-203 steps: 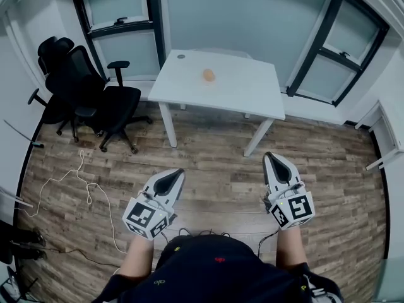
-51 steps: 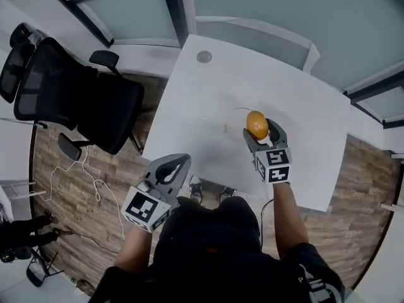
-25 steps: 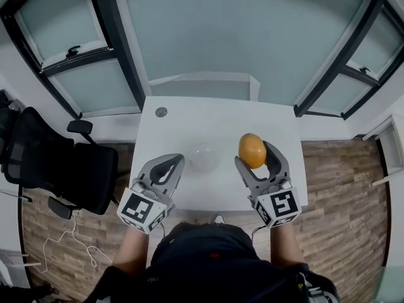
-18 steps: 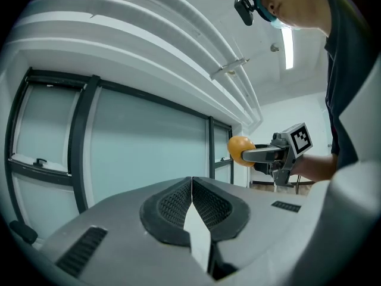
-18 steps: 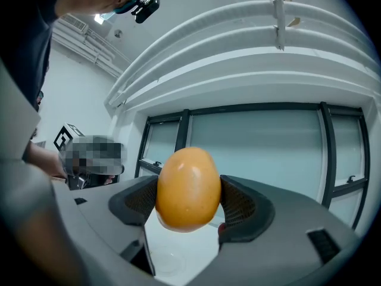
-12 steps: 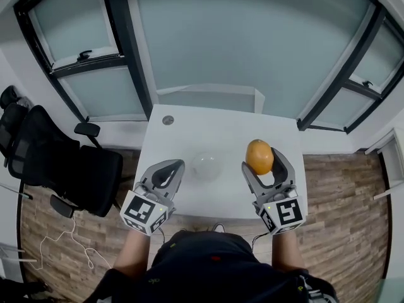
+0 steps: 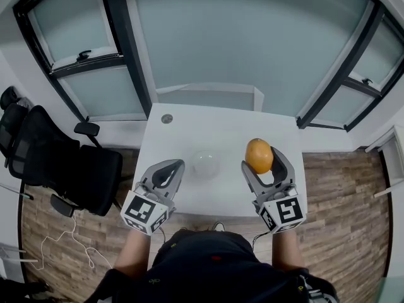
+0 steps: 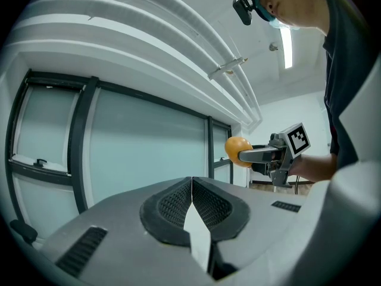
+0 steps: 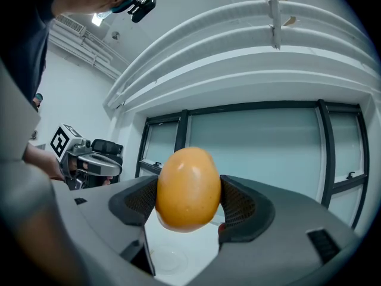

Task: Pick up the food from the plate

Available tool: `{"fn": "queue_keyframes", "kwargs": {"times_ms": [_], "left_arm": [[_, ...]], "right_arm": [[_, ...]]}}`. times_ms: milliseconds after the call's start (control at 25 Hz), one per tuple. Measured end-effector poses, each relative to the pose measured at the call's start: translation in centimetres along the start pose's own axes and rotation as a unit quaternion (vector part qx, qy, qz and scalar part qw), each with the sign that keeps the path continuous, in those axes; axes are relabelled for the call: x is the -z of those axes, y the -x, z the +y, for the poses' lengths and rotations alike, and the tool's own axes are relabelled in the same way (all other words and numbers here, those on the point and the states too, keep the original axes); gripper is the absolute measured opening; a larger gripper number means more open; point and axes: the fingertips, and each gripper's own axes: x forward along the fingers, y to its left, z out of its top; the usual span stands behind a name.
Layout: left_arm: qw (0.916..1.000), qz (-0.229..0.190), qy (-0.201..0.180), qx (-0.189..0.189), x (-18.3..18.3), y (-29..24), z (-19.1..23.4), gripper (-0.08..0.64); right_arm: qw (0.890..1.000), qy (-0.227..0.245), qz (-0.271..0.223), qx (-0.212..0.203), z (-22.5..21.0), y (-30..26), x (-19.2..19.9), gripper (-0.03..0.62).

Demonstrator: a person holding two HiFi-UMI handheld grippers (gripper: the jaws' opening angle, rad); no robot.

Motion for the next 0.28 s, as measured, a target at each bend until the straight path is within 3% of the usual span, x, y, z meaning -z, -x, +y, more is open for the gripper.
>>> {"fn": "queue_keyframes", "kwargs": {"times_ms": [280], "left_arm": [[1.0, -0.002, -0.001, 0.006, -0.1, -0.59, -0.92, 0.023]], "right_arm": [[1.0, 0.024, 0.012, 0.004, -0.25, 0.64, 0.69, 0.342]]}}
